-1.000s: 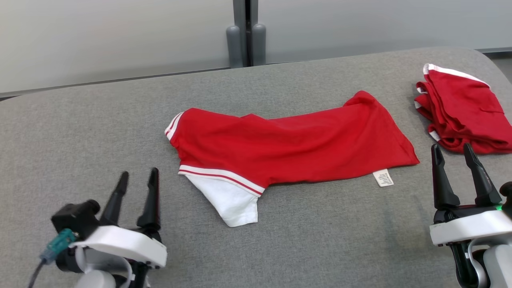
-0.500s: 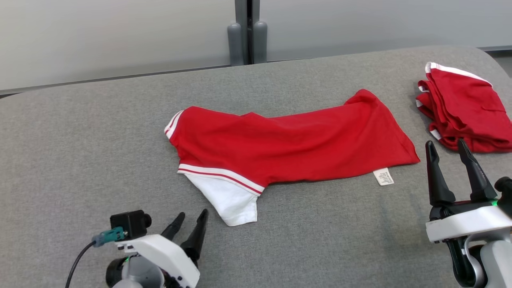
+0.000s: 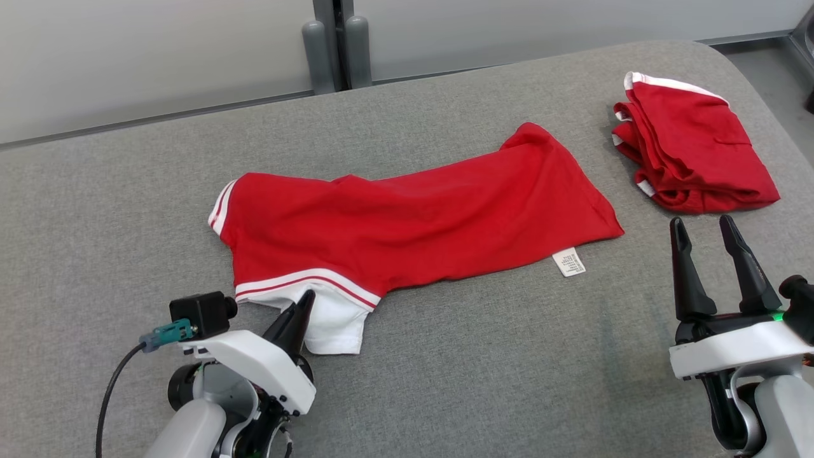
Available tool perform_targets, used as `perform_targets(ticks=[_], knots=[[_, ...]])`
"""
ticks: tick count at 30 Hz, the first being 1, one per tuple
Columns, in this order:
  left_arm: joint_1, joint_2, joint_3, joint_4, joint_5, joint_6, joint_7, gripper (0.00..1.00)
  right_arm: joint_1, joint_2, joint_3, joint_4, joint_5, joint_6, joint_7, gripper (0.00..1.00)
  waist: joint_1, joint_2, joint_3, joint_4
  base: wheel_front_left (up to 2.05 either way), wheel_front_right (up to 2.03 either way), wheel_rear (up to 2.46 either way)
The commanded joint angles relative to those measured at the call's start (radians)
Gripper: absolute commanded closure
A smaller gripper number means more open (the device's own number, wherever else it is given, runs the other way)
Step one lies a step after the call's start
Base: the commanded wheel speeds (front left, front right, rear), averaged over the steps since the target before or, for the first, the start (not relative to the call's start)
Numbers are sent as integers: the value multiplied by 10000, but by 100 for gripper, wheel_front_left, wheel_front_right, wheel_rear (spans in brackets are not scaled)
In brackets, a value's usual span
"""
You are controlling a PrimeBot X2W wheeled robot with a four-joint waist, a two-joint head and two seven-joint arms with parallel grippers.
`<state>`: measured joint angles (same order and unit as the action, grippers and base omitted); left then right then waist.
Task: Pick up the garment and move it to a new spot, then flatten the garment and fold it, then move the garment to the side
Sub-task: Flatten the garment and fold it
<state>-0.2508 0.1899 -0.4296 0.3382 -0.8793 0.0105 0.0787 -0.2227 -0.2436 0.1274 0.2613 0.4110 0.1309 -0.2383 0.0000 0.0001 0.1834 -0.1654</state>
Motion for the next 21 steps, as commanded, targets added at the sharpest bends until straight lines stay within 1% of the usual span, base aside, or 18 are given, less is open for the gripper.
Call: perform_targets(ticks=[1, 5, 6, 7, 10, 11, 13, 16, 17, 18, 19, 20, 21], knots=[[-188, 131, 52, -349, 159, 87, -91, 100, -69, 1, 15, 23, 14, -4, -108, 0, 0, -1, 13, -98, 0, 0, 0], [-487, 426, -179, -1207, 739, 489, 103, 100, -205, 68, 130, 74, 73, -4, -133, 0, 0, -1, 142, -396, 0, 0, 0], [-487, 426, -179, -1207, 739, 489, 103, 100, -205, 68, 130, 74, 73, -4, -133, 0, 0, -1, 142, -396, 0, 0, 0], [-838, 538, -381, -1547, 1080, 652, 359, 100, -250, 110, 168, 118, 111, -4, -165, 0, 0, -1, 280, -574, 0, 0, 0], [-1324, 551, -594, -1698, 1396, 790, 629, 100, -297, 142, 206, 176, 99, -4, -190, 0, 0, -1, 423, -755, 0, 0, 0], [-1639, 551, -710, -1685, 1595, 853, 736, 100, -339, 155, 241, 211, 123, -4, -200, 0, 0, -1, 509, -854, 0, 0, 0], [-2250, 304, -838, -1428, 1703, 886, 935, 100, -451, 190, 316, 271, 173, -4, -215, 0, 0, -1, 666, -1052, 0, 0, 0], [-3168, 94, -1077, -499, 1906, 772, 1221, 100, -601, 267, 443, 326, 217, -4, -230, 0, 0, -1, 903, -1336, 0, 0, 0], [-3452, 13, -1159, -64, 1959, 711, 1284, 95, -668, 291, 485, 360, 239, -4, -243, 0, 0, -1, 962, -1406, 0, 0, 0], [-3716, -78, -1284, 347, 2056, 637, 1329, 66, -721, 309, 532, 381, 259, -4, -254, 0, 0, -1, 1012, -1464, 0, 0, 0], [-3960, -219, -1349, 748, 2084, 544, 1286, 0, -766, 318, 562, 427, 270, -4, -264, 0, 0, -1, 1049, -1495, 0, 0, 0], [-4184, -363, -1428, 1186, 2125, 419, 1230, 0, -811, 336, 585, 478, 286, -4, -264, 0, 0, -1, 1072, -1513, 0, 0, 0], [-4500, -572, -1608, 1856, 2225, 168, 1005, 0, -874, 366, 670, 560, 287, -4, -275, 0, 0, -1, 1078, -1526, 0, 0, 0]])
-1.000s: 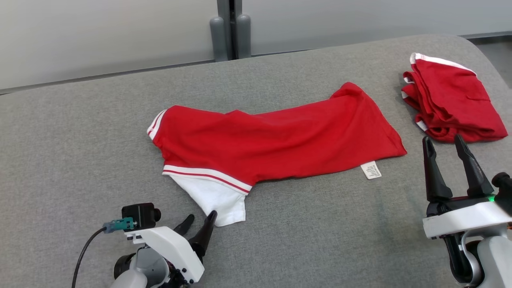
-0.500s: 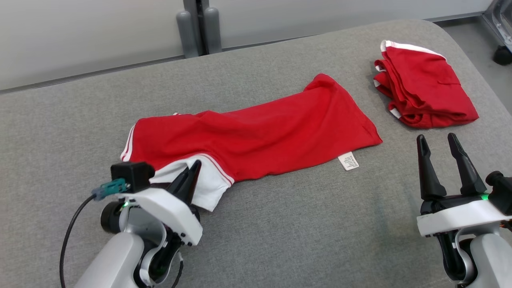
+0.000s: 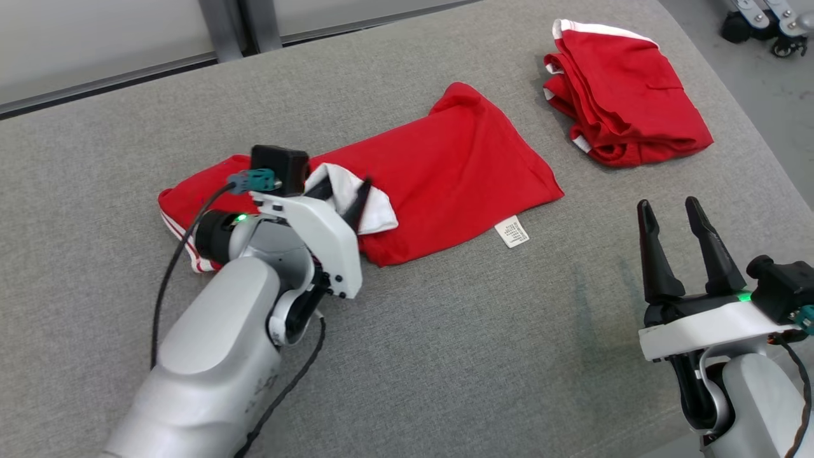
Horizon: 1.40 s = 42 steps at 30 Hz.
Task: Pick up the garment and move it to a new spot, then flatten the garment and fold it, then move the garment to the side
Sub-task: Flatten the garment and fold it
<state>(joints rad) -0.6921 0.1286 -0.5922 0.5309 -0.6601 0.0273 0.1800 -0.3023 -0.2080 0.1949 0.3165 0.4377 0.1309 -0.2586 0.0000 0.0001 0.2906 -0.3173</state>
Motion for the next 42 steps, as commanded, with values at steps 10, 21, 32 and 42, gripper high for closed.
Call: perform_targets(ticks=[10, 21, 32, 42], knots=[[357, -385, -316, 484, -25, -564, -1384, 0, 167, -284, -117, 59, -68, -4, -86, 0, 0, -1, -613, 1011, 0, 0, 0], [2670, 199, -287, -1996, -641, -3, -1019, 0, 534, -484, -249, -16, -159, -4, -57, 0, 0, -1, -1160, 1807, 0, 0, 0], [3486, 249, -193, -2982, -1251, 295, -534, 0, 364, -469, -129, -131, -84, -4, -17, 0, 0, -1, -897, 1404, 0, 0, 0], [2276, -276, 330, -1168, -1767, -22, -1013, 0, 148, -383, -56, -42, 8, -4, -46, 0, 0, -1, -466, 721, 0, 0, 0]])
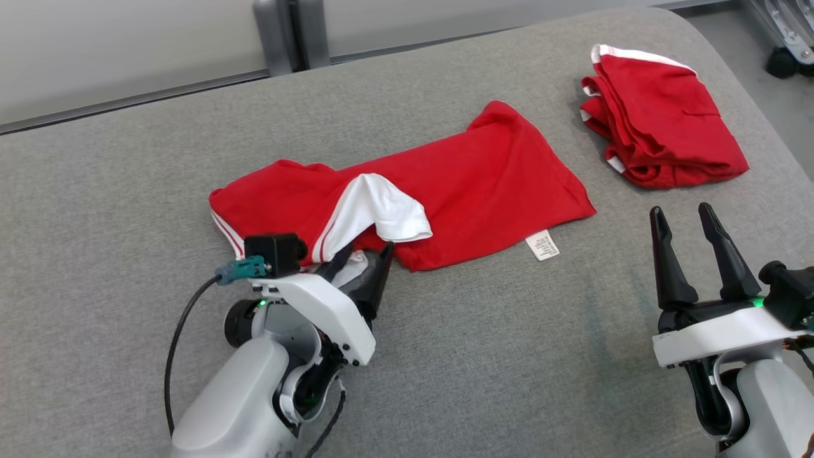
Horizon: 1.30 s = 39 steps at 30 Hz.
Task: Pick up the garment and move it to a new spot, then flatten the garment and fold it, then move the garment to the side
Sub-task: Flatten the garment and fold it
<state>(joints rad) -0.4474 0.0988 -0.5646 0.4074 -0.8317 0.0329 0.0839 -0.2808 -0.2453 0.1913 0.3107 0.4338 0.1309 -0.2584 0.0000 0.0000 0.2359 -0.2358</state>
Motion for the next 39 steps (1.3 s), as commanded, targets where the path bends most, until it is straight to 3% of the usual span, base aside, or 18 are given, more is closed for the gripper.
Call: perform_targets(ticks=[1, 7, 10, 12, 15, 17, 27, 34, 39], knots=[[-289, 1, 108, 247, -44, -73, -139, 0, -76, 9, -13, 28, 54, -4, -52, 0, 0, 0, 100, -145, 0, 0, 0], [-758, 18, 319, 735, -93, -240, -528, 0, -14, 5, -135, 69, 19, -4, -69, 0, 0, 0, 116, -223, 0, 0, 0], [-807, 85, 449, 713, -150, -234, -636, 18, 12, 29, -184, 85, -14, -4, -75, 0, 0, 0, 98, -178, 0, 0, 0], [-814, 89, 565, 625, -260, -249, -678, 38, 21, 59, -209, 71, -28, -4, -79, 0, 0, 0, 92, -137, 0, 0, 0], [-840, 163, 634, 550, -345, -256, -625, 59, -1, 71, -191, 67, -37, -4, -83, 0, 0, 0, 104, -78, 0, 0, 0], [-878, 207, 625, 592, -373, -251, -571, 100, -29, 72, -173, 75, -42, -4, -85, 0, 0, 0, 115, -54, 0, 0, 0], [-407, 504, 290, -50, -308, -374, -173, 100, 217, -155, -474, 66, -112, -4, -81, 0, 0, 0, -242, 726, 0, 0, 0], [573, 1420, 224, -1845, -742, -150, 1022, 100, 385, -215, -532, -68, -164, -4, 107, 0, 0, 0, -566, 1579, 0, 0, 0], [1488, 2556, 126, -3598, -915, 340, 2324, 100, 560, -215, -566, -140, -194, -4, 317, 0, 0, 0, -712, 2040, 0, 0, 0]])
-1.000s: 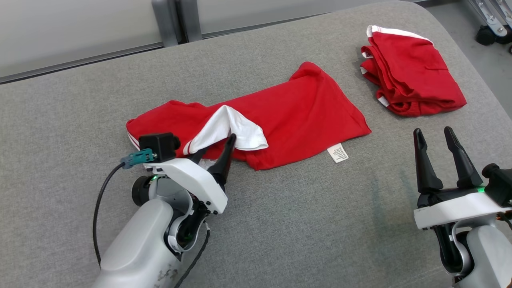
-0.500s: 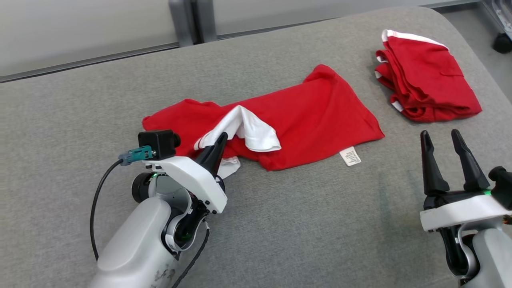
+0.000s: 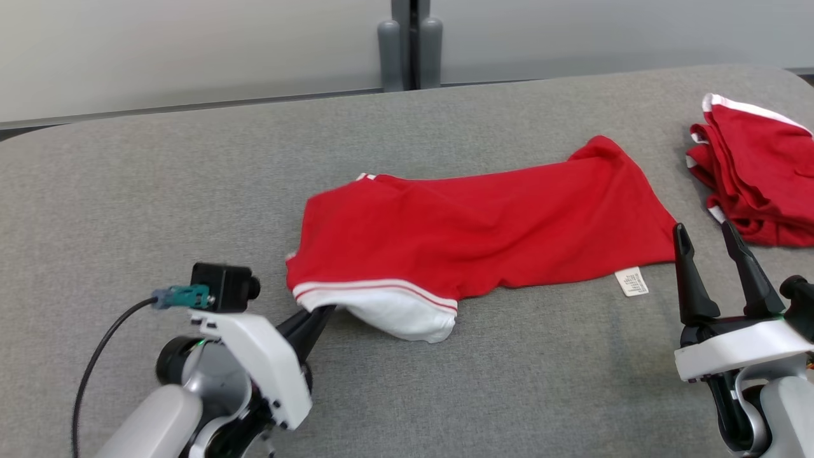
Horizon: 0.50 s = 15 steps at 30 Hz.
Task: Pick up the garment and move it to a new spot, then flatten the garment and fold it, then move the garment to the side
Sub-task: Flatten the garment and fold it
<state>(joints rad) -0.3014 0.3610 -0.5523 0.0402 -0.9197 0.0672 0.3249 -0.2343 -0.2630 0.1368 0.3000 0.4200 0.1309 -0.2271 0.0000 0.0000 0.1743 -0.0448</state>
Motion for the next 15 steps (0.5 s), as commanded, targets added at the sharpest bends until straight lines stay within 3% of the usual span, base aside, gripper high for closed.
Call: perform_targets(ticks=[1, 6, 10, 13, 15], knots=[[197, 194, 1, -244, -45, 116, 174, 100, 113, -48, -28, -45, -52, -4, 51, 0, 0, 0, -121, 181, 0, 0, 0], [1070, 1365, 30, -1592, -227, 668, 1317, 100, 163, -104, -68, -133, -62, -4, 176, 0, 0, 0, -155, 229, 0, 0, 0], [2079, 2233, 536, -2674, -519, 1300, 1618, 100, 253, -155, -229, -198, -59, -4, 224, 0, 0, 0, -143, 66, 0, 0, 0], [2467, 2342, 685, -2818, -730, 1502, 1647, 100, 305, -107, -281, -232, -119, -4, 299, 0, 0, 0, -138, -9, 0, 0, 0], [2562, 2175, 577, -2480, -988, 1350, 1749, 100, 305, -69, -261, -270, -112, -4, 335, 0, 0, 0, -135, -58, 0, 0, 0]])
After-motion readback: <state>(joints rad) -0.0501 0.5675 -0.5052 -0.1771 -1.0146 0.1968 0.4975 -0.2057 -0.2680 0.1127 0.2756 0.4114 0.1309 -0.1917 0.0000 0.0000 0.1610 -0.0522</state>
